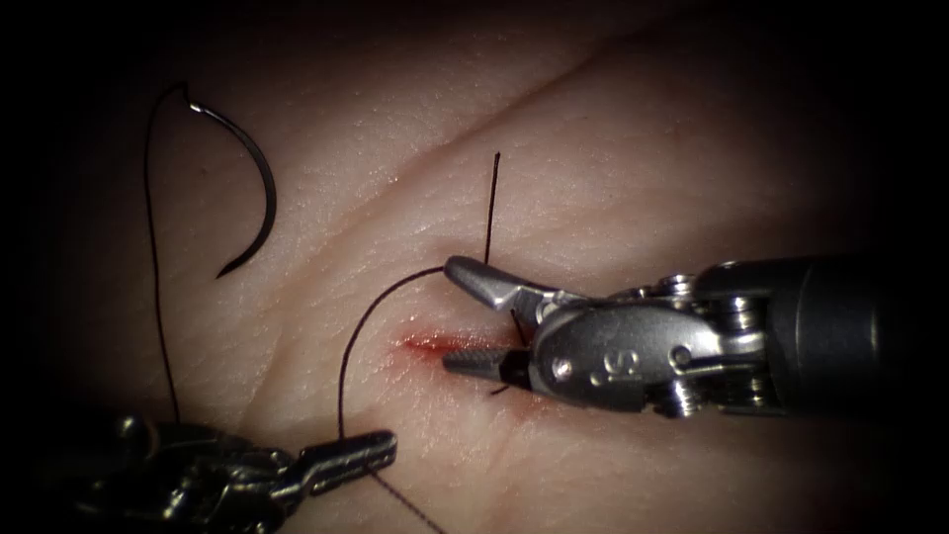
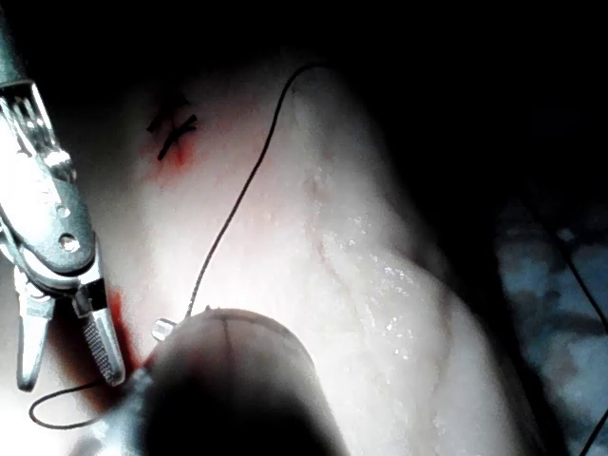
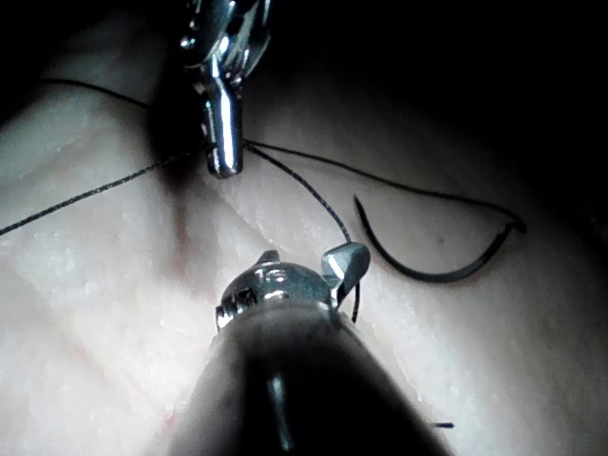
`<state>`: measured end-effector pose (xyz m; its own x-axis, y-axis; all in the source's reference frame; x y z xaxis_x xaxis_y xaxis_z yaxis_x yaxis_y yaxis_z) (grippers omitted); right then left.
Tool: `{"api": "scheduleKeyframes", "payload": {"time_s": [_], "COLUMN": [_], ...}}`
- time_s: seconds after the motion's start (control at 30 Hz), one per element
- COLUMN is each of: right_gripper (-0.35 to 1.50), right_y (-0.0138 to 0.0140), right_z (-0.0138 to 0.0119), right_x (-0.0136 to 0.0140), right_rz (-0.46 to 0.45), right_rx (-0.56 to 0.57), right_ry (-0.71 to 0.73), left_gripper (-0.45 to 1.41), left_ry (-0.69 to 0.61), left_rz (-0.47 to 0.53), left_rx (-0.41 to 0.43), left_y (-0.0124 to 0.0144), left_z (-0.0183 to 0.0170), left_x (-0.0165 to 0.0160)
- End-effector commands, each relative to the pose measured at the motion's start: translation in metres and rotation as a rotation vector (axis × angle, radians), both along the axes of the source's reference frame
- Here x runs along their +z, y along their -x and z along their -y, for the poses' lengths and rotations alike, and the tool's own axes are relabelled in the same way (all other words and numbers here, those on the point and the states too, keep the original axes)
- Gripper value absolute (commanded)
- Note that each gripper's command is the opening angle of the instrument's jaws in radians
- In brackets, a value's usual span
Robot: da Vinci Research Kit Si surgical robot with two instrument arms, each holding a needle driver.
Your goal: Wound Closure
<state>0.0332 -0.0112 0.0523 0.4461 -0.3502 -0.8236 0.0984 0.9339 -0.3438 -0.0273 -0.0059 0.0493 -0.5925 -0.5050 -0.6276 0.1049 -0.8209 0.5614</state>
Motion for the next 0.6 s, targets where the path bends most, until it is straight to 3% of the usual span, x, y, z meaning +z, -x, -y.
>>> {"api": "scheduleKeyframes", "payload": {"time_s": [0.03, 0.3, 0.6], "right_gripper": [1.23, 1.16, 1.06], "right_y": [-0.0015, -0.0023, -0.0031], "right_z": [0.0004, -0.0001, -0.0004], "right_x": [0.0006, 0.0013, 0.0019], "right_rz": [-0.043, -0.210, -0.284], "right_rx": [-0.035, -0.111, -0.150], "right_ry": [0.030, 0.102, 0.117], "left_gripper": [-0.45, -0.45, -0.45], "left_ry": [0.001, -0.001, -0.002], "left_rz": [-0.001, 0.026, 0.030], "left_rx": [0.002, 0.016, 0.022], "left_y": [0.0004, 0.0010, 0.0009], "left_z": [0.0001, -0.0002, -0.0001], "left_x": [0.0002, -0.0011, -0.0010]}}
